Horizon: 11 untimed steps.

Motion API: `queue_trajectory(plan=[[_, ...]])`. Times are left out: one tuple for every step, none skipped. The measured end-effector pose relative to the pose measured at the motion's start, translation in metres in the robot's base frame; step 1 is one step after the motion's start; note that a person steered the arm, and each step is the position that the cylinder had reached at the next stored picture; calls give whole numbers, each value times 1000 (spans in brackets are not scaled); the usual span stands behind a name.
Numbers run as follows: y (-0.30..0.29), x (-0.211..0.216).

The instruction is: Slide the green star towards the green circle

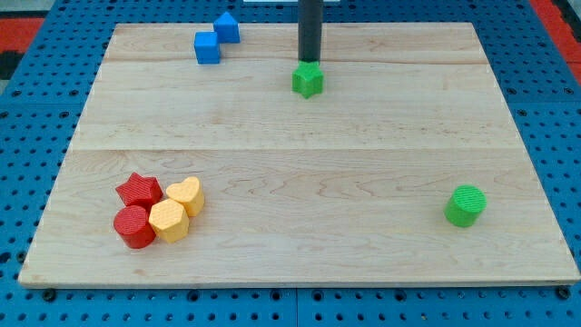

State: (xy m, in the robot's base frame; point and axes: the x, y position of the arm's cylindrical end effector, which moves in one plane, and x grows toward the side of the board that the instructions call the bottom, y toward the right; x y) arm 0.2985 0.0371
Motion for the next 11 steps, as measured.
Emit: queue_trajectory(plan=[[49, 12], [24, -39], [-31, -29], [-21, 11], [22, 42], [60, 82], [47, 43], [27, 56], [33, 98], [39, 122], [69, 150]])
